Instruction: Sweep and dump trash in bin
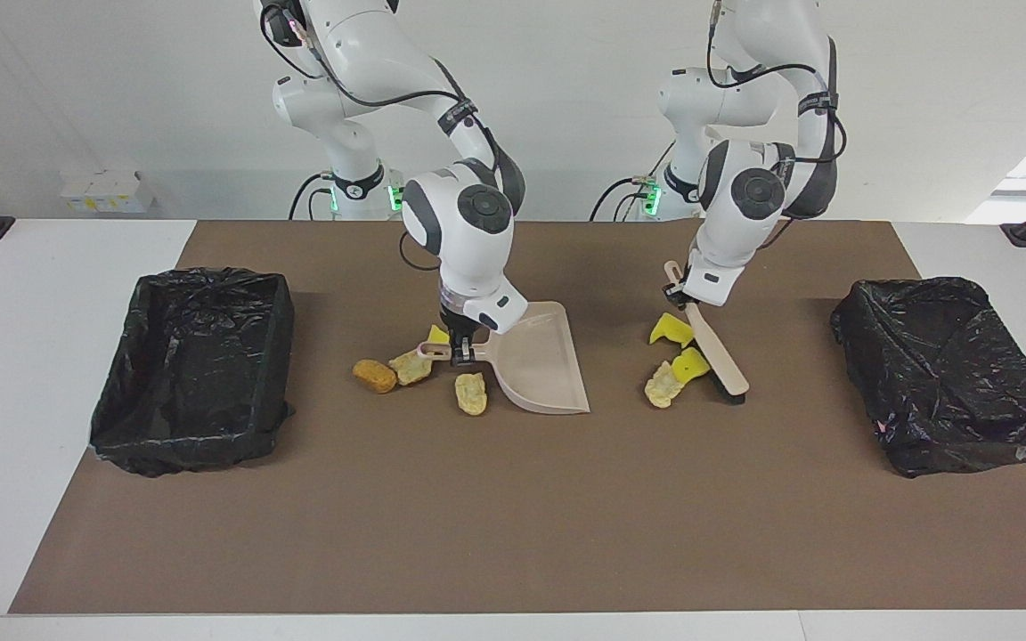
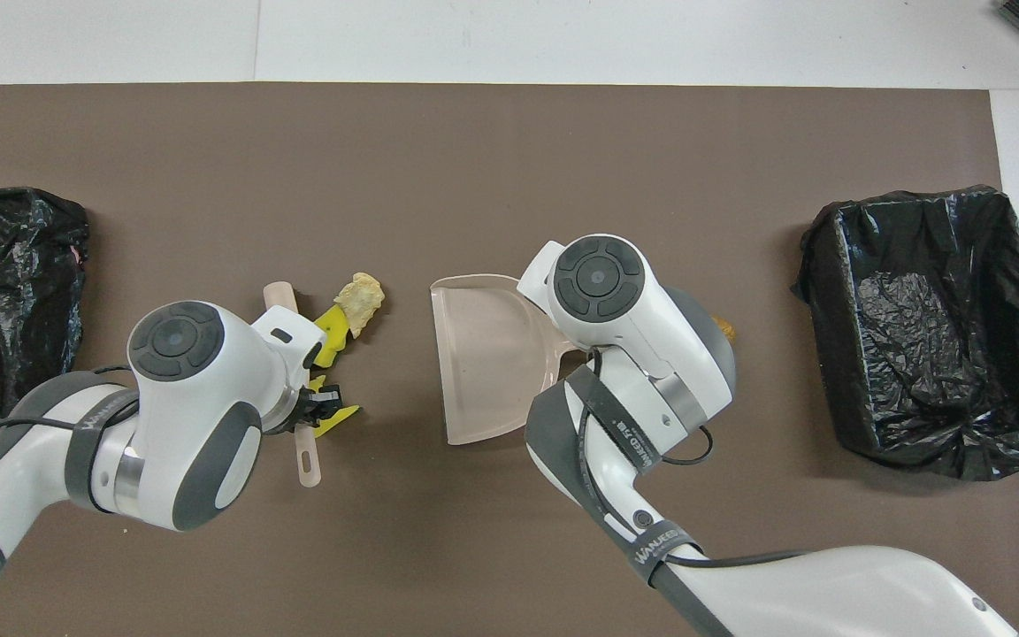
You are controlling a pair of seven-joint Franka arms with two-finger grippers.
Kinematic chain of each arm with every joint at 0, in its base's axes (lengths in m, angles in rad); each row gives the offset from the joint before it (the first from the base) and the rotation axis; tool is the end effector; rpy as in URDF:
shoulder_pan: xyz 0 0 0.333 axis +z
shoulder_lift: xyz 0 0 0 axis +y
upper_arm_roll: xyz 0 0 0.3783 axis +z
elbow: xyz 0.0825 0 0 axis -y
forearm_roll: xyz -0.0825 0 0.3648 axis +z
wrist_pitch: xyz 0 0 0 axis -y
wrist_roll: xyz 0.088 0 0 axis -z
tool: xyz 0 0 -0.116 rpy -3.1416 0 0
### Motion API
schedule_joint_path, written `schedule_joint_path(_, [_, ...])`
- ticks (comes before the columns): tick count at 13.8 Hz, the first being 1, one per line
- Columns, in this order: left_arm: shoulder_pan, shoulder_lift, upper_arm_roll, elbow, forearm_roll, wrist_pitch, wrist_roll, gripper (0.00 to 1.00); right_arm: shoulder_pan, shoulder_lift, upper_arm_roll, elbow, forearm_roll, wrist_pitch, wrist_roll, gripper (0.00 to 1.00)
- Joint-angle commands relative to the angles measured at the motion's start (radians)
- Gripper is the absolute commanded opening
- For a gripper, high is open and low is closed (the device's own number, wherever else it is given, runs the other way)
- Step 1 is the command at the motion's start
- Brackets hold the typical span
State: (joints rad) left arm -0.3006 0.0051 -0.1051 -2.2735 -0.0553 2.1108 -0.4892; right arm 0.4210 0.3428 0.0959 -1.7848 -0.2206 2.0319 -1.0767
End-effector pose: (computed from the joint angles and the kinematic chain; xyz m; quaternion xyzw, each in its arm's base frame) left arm 0.4423 -0.1932 0.4074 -0.9946 -0.0577 0.0853 0.0158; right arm 0.5624 0.2962 0.4167 0.6582 0.7471 -0.0665 0.0642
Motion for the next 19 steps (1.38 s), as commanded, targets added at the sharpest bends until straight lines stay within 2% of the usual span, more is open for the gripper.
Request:
schedule_joint_path(1, [-0.095, 0.001, 0.013, -0.001, -0.035, 0.023, 0.118, 0.0, 0.021, -0.013, 0.008, -0.036, -0.005, 0.019, 0.067, 0.0])
schedule_joint_path(6, [-0.25, 0.004, 0.013, 0.048, -0.089, 0.025, 0.109, 0.0, 0.058, 0.004, 0.008, -0.038, -0.005, 0.043, 0.149, 0.0])
schedule_joint_path(9, [-0.311, 0.004, 0.015, 0.09, -0.097, -0.029, 0.048, 0.0, 0.053, 0.005, 0.008, -0.036, -0.005, 0.036, 0.147, 0.0])
schedule_joint_path(12, [-0.285, -0.007, 0.024, 0.196, -0.097, -0.246, 0.06, 0.0, 0.044, 0.008, 0.008, -0.03, -0.008, 0.028, 0.135, 0.0])
schedule_joint_path(14, [-0.223, -0.031, 0.024, 0.236, -0.097, -0.365, 0.067, 0.0, 0.048, 0.008, 0.007, -0.025, -0.009, 0.028, 0.136, 0.0])
schedule_joint_path(17, [-0.187, -0.105, 0.025, 0.216, -0.097, -0.478, 0.046, 0.0, 0.041, 0.01, 0.007, -0.028, -0.023, 0.048, 0.117, 0.0])
schedule_joint_path(19, [-0.149, -0.154, 0.03, 0.136, -0.095, -0.499, -0.027, 0.0, 0.038, 0.013, 0.007, -0.03, -0.028, 0.06, 0.067, 0.0])
